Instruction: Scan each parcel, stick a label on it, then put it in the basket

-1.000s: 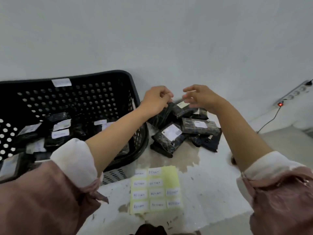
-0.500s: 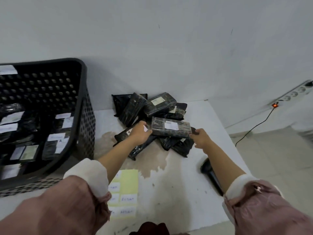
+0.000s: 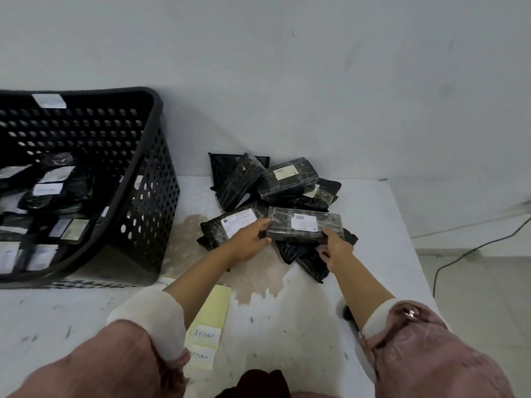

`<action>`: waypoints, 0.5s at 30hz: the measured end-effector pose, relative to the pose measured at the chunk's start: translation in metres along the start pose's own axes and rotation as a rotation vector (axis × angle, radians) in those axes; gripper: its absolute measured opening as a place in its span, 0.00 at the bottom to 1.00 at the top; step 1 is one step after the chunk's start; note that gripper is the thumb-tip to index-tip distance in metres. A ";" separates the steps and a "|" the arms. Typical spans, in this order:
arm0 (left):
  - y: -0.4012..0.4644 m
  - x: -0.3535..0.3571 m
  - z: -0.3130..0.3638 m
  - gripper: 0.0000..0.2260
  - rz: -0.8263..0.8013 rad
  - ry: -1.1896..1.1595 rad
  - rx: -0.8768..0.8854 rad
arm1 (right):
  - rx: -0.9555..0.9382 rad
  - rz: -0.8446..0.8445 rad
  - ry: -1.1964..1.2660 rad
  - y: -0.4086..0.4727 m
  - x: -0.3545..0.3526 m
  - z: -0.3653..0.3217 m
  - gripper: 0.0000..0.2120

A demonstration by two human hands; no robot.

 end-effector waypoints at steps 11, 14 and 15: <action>-0.048 -0.028 0.033 0.25 0.372 -0.024 0.212 | -0.509 -0.172 0.011 -0.035 0.017 -0.119 0.17; -0.071 -0.053 0.052 0.25 0.549 -0.239 0.298 | -0.692 -0.314 -0.173 -0.069 0.035 -0.147 0.12; -0.075 -0.057 0.055 0.24 0.561 -0.315 0.300 | -0.734 -0.396 -0.240 -0.082 0.043 -0.150 0.13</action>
Point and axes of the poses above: each hand's wrist, its own y-axis towards the middle knuckle, its own x-axis out of the palm, z = x × y, the point moved 9 cm from there along y, towards the middle knuckle, and after that the axes turned 15 degrees about -x, right-handed, at the moved point
